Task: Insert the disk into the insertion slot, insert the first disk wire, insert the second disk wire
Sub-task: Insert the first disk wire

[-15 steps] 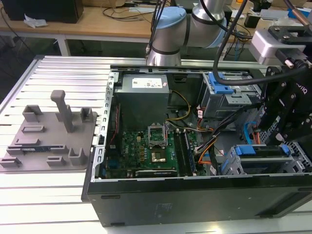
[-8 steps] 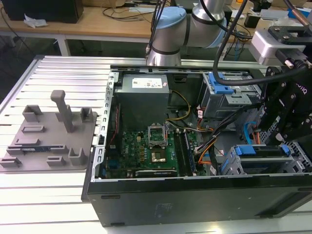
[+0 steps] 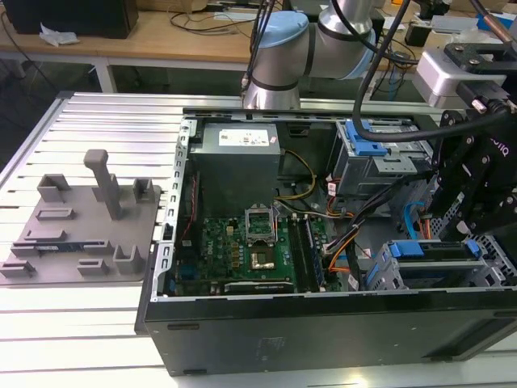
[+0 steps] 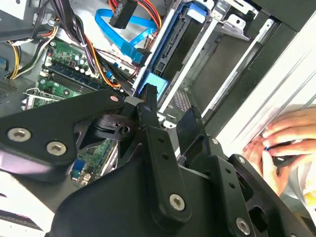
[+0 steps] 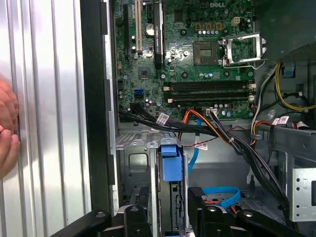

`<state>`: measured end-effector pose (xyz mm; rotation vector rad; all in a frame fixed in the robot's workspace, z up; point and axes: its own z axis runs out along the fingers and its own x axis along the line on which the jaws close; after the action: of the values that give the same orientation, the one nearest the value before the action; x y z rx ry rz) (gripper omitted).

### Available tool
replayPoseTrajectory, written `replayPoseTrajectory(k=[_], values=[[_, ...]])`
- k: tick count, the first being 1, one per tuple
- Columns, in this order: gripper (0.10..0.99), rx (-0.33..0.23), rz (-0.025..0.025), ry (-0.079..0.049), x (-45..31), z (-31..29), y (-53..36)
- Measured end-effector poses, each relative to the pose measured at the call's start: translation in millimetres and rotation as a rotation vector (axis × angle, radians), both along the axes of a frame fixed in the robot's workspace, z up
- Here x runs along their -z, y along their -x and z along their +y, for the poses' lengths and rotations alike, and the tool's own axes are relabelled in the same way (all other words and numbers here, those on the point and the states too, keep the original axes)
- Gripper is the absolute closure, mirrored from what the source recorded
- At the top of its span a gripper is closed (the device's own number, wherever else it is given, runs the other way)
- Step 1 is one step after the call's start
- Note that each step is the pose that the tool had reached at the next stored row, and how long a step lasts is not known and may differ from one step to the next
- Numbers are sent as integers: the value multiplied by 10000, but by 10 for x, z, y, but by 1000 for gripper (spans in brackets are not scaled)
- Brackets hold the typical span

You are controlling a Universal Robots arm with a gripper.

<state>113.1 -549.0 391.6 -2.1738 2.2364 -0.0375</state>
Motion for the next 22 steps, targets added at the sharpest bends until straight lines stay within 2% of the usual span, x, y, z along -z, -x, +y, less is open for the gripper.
replayPoseTrajectory(k=[3,4,8,9,11,13,14,15,17,18,22], values=[[647,0,0,6,0,2,0],[647,-2,1,149,-1,46,-1],[647,-1,0,479,0,163,0],[647,0,0,672,0,235,0],[647,0,0,1196,-1,391,0],[647,0,0,1569,0,449,0],[647,-1,0,1867,0,478,0],[647,-1,0,2047,0,492,0],[647,0,0,2702,0,561,0],[647,0,0,2966,1,623,0],[647,0,0,3368,0,786,0]])
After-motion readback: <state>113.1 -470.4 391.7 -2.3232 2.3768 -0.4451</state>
